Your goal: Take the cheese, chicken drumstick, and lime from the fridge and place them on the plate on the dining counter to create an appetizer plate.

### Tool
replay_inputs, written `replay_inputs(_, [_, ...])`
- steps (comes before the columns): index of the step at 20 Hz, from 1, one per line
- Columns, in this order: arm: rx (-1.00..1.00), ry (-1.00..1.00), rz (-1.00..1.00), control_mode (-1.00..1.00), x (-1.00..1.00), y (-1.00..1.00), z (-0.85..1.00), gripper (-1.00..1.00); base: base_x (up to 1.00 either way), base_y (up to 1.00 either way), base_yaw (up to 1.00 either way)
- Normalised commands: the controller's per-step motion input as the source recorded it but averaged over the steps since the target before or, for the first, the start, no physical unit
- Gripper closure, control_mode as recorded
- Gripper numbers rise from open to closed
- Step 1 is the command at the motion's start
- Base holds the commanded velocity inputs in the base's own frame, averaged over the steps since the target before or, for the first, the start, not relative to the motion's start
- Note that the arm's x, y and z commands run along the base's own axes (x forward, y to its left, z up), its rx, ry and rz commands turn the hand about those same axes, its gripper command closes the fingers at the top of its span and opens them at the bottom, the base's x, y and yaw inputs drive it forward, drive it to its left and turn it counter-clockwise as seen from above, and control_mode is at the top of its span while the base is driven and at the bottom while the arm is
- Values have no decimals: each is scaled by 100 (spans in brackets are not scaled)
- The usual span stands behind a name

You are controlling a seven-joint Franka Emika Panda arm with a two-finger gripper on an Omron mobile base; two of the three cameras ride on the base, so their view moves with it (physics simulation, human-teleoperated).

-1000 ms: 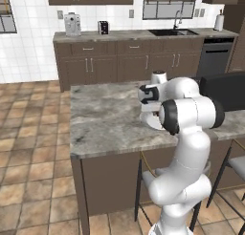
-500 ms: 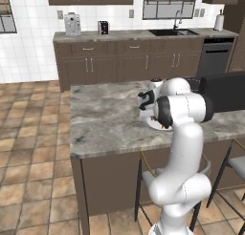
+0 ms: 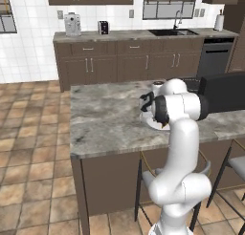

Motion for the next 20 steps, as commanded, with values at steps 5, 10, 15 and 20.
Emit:
replay_inputs(5, [0, -3, -4, -100, 0, -42, 22, -100, 0, 0, 0])
replay_inputs(10, [0, -7, -3, -100, 0, 0, 42, -100, 0, 0, 0])
replay_inputs(15, [0, -8, -2, -100, 0, 11, 51, -100, 0, 0, 0])
replay_inputs(20, [0, -12, -3, -100, -16, 16, 39, -100, 0, 0, 0])
